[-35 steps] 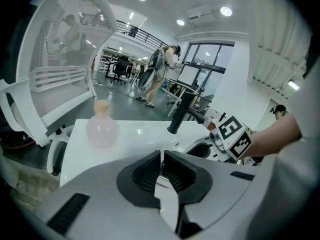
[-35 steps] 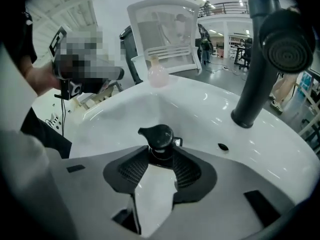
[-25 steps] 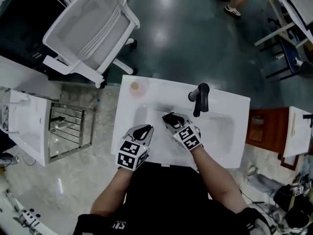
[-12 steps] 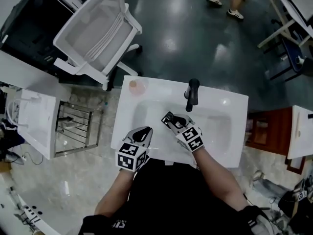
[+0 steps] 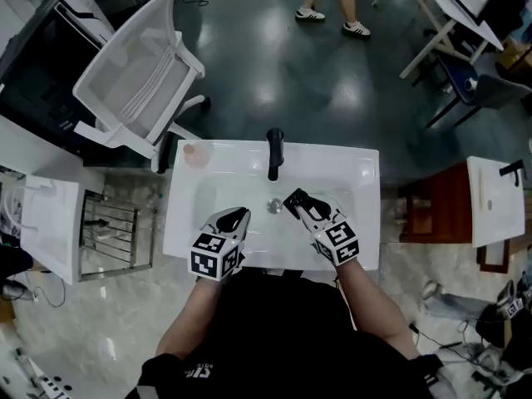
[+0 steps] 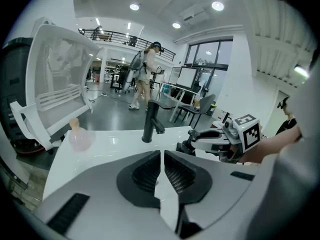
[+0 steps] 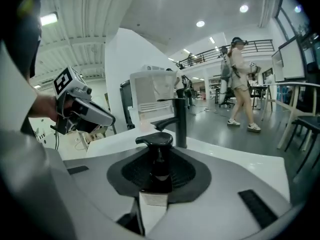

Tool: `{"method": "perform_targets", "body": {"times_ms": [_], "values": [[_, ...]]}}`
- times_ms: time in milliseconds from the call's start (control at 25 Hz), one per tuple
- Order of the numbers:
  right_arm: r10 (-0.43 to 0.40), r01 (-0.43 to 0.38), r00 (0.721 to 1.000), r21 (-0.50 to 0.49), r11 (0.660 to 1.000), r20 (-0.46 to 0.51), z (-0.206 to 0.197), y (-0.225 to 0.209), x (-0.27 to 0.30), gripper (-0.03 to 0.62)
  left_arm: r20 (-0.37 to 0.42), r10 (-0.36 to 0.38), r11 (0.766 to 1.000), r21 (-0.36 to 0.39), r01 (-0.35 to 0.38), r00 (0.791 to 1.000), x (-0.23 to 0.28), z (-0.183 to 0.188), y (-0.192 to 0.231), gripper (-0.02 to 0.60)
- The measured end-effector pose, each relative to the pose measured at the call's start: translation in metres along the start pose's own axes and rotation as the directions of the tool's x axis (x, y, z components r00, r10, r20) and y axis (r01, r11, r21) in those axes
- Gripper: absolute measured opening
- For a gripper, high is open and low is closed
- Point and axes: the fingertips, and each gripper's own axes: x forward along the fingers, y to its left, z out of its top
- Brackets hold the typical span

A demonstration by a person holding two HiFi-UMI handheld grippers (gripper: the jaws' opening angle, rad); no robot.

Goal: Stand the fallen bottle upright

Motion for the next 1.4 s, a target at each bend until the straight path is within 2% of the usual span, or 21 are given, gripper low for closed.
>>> {"method": "perform_targets", "body": {"times_ms": [320,640,840,1000,1160,1400], "values": [[-0.221,0.219,0.975,0.052,0.974,0.021,-0.022,-0.060,-0.126,0.097,-0.005,-0.102,0.993,0.057,0.102,0.995,0.032,0.008,-0.063,0.037],[-0.388,0.381,0.922,0.186,0.906,0.004,-0.076,-0.072,-0.208,0.097,-0.041,-0.218,0.958,0.180,0.221,0.975,0.062,0.029,-0.120,0.037],[-0.431,0.419,0.903,0.207,0.884,0.010,-0.093,-0.074,-0.231,0.098,-0.069,-0.262,0.939,0.212,0.271,0.963,0.073,0.031,-0.147,0.037],[-0.422,0.413,0.907,0.214,0.885,-0.004,-0.099,-0.069,-0.237,0.101,-0.088,-0.277,0.931,0.222,0.290,0.957,0.075,0.026,-0.157,0.037],[-0.404,0.394,0.915,0.259,0.882,-0.015,-0.105,-0.064,-0.243,0.114,-0.089,-0.272,0.935,0.212,0.285,0.958,0.075,0.024,-0.155,0.037],[-0.377,0.370,0.926,0.249,0.895,-0.022,-0.099,-0.055,-0.264,0.117,-0.058,-0.238,0.950,0.196,0.245,0.970,0.072,0.032,-0.141,0.037]]}}
